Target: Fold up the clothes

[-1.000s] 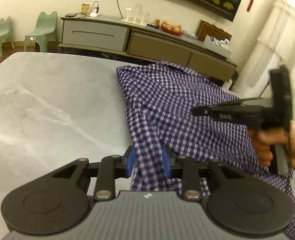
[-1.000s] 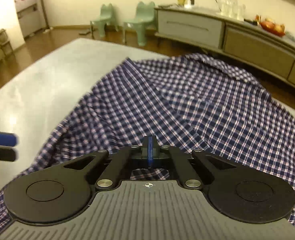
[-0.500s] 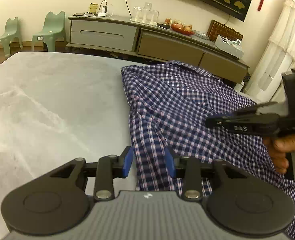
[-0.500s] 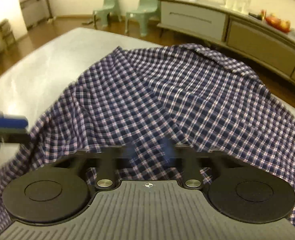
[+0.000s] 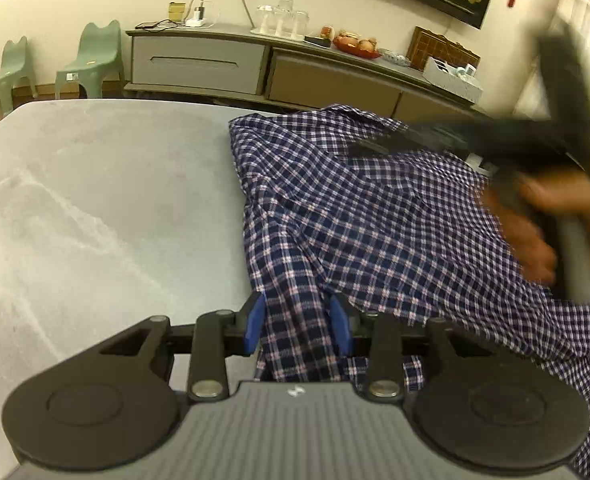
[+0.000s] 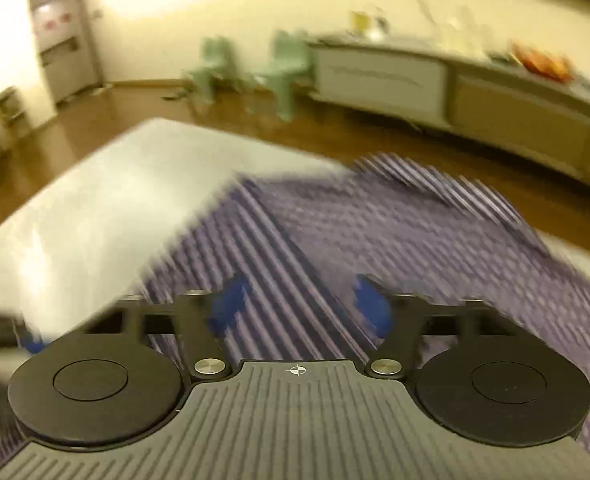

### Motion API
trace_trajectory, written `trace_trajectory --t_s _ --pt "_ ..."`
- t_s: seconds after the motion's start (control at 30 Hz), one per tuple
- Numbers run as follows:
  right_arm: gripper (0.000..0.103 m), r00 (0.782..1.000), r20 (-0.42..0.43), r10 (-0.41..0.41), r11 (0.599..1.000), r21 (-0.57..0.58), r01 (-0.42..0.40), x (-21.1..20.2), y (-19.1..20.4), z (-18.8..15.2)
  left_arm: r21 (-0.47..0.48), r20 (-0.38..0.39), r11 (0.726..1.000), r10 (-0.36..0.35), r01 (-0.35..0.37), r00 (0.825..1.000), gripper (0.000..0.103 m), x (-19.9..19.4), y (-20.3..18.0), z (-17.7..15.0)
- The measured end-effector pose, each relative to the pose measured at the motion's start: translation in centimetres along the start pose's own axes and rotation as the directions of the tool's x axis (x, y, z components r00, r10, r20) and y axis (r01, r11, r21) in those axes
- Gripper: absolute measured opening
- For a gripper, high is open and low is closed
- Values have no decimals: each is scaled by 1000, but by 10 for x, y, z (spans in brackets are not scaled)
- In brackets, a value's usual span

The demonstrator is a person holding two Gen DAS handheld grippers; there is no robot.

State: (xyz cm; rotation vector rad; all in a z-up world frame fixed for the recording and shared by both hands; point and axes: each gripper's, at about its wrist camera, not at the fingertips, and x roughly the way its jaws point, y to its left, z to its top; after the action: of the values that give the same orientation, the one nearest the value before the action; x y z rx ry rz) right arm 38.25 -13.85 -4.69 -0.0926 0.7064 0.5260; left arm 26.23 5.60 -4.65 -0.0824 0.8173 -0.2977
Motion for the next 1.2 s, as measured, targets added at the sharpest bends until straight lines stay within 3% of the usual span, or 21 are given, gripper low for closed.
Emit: trace_trajectory --t_s 0.13,0.17,0.2,0.23,0.27,0.3,0.4,0.53,0.57,0.6,0.67,0.73,0.83,0.9,0.93,1.0,1.07,1.13,1.17,1.2 --pt "78 999 -40 -2 1000 -25 1 68 19 34 13 -7 1000 -10 10 1000 36 0 -1 -4" --pt "74 999 -53 3 1000 -25 -4 80 20 37 21 -9 1000 -12 12 1000 36 -1 -1 -5" --pt "49 996 -85 19 1000 -21 -20 92 20 40 29 -11 999 -13 13 1000 36 -1 -1 -6" --pt "15 990 -131 49 999 -12 -51 101 19 40 38 -13 999 -14 15 1000 36 -1 -1 -7" --pt "1 985 -156 69 998 -3 -70 105 18 42 39 -16 999 -19 20 1000 36 -3 0 -8" --pt "0 988 -140 69 998 2 -70 99 14 46 40 -19 999 -25 26 1000 36 -4 1 -9" --pt "0 998 -69 12 994 112 -5 80 -13 47 51 -36 998 -29 31 999 36 -4 -1 -14" --pt "2 992 -84 -92 981 161 104 84 -26 30 76 -44 997 -13 17 999 36 -2 -7 -19" --pt "14 994 -58 -93 980 171 102 82 -24 26 83 -43 996 -9 13 999 37 -2 -9 -20" --pt "33 994 -42 -97 979 174 103 80 -23 24 76 -28 997 -15 17 999 37 -5 -8 -19" --pt "49 985 0 -172 974 148 171 66 -16 23 60 4 998 -28 28 1000 37 -11 -5 -16" --pt "49 974 67 -215 970 131 205 41 -3 21 44 37 998 -40 39 999 37 -16 -2 -14" --pt "46 993 90 -77 986 156 62 2 13 5 15 78 997 -71 70 994 37 -23 4 -9" --pt "43 1000 -6 -15 992 125 16 -1 23 -13 -17 82 994 -103 105 991 37 -21 10 -7" --pt "40 997 -65 -29 995 94 35 -1 24 -25 -34 75 992 -115 117 991 37 -19 14 -7" --pt "34 982 -132 -134 990 22 138 -2 23 -44 -73 57 989 -126 130 990 37 -12 21 -6" --pt "35 969 -129 -210 976 24 215 -19 17 -50 -102 43 987 -121 125 992 37 -7 28 -4" --pt "38 968 -99 -229 967 94 238 -47 13 -51 -109 49 987 -112 116 993 37 -5 30 -1" --pt "45 976 -43 -215 968 122 219 -65 16 -53 -108 58 987 -116 122 992 37 -6 29 0" --pt "60 982 -1 -186 972 146 185 -79 19 -56 -107 66 986 -122 129 990 38 -7 29 1"
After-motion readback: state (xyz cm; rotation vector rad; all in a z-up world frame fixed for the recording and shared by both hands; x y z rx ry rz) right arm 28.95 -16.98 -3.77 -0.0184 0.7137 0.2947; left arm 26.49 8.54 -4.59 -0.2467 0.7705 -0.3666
